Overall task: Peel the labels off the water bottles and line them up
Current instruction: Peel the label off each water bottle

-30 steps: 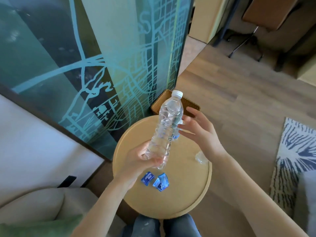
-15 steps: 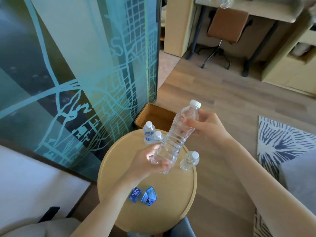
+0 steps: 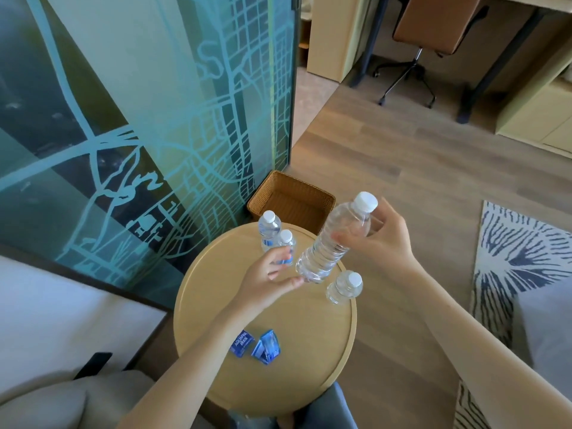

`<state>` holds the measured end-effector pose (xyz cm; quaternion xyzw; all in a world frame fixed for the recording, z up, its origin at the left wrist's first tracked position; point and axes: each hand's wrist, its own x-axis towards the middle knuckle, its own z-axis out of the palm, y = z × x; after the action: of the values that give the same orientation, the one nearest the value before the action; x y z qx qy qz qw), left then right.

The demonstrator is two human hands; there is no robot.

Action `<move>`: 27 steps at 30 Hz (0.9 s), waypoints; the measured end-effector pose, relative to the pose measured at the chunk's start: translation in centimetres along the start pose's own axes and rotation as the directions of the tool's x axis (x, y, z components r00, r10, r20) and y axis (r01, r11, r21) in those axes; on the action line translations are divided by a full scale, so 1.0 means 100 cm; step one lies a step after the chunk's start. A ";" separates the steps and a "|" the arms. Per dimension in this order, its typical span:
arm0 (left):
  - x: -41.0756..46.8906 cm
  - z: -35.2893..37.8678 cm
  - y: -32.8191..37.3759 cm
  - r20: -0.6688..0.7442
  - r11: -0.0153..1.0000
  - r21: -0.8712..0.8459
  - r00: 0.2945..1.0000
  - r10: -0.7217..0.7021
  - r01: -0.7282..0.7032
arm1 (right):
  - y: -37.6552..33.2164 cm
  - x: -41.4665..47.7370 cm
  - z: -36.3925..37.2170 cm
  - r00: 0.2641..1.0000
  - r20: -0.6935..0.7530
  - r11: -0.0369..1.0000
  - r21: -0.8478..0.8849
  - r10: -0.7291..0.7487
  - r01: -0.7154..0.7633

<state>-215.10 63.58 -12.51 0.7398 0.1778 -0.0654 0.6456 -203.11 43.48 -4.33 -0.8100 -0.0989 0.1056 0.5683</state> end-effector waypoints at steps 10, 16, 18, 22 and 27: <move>0.013 -0.004 -0.041 -0.267 0.998 -0.051 0.963 -0.039 0.026 | 0.109 0.028 0.061 0.990 0.089 0.963 -0.258 0.109 -0.083; 0.014 -0.005 -0.073 -0.310 0.995 -0.063 0.947 -0.089 0.073 | 0.157 0.040 0.092 0.980 0.106 0.932 -0.340 0.170 -0.125; 0.012 -0.006 -0.081 -0.316 0.996 -0.023 0.945 -0.085 0.082 | 0.166 0.042 0.100 0.979 0.081 0.927 -0.346 0.186 -0.148; 0.007 -0.011 -0.100 -0.291 0.906 0.423 0.946 0.144 -0.008 | 0.179 0.043 0.108 0.970 0.014 0.909 -0.352 0.242 -0.222; 0.010 -0.015 -0.135 -0.025 0.521 0.846 0.968 0.251 -0.113 | 0.191 0.043 0.115 0.964 -0.063 0.900 -0.345 0.260 -0.265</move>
<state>-219.04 66.62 -25.23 0.9749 0.0923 -0.0206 0.2014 -201.50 48.68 -26.35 -0.9049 -0.0017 0.1559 0.3961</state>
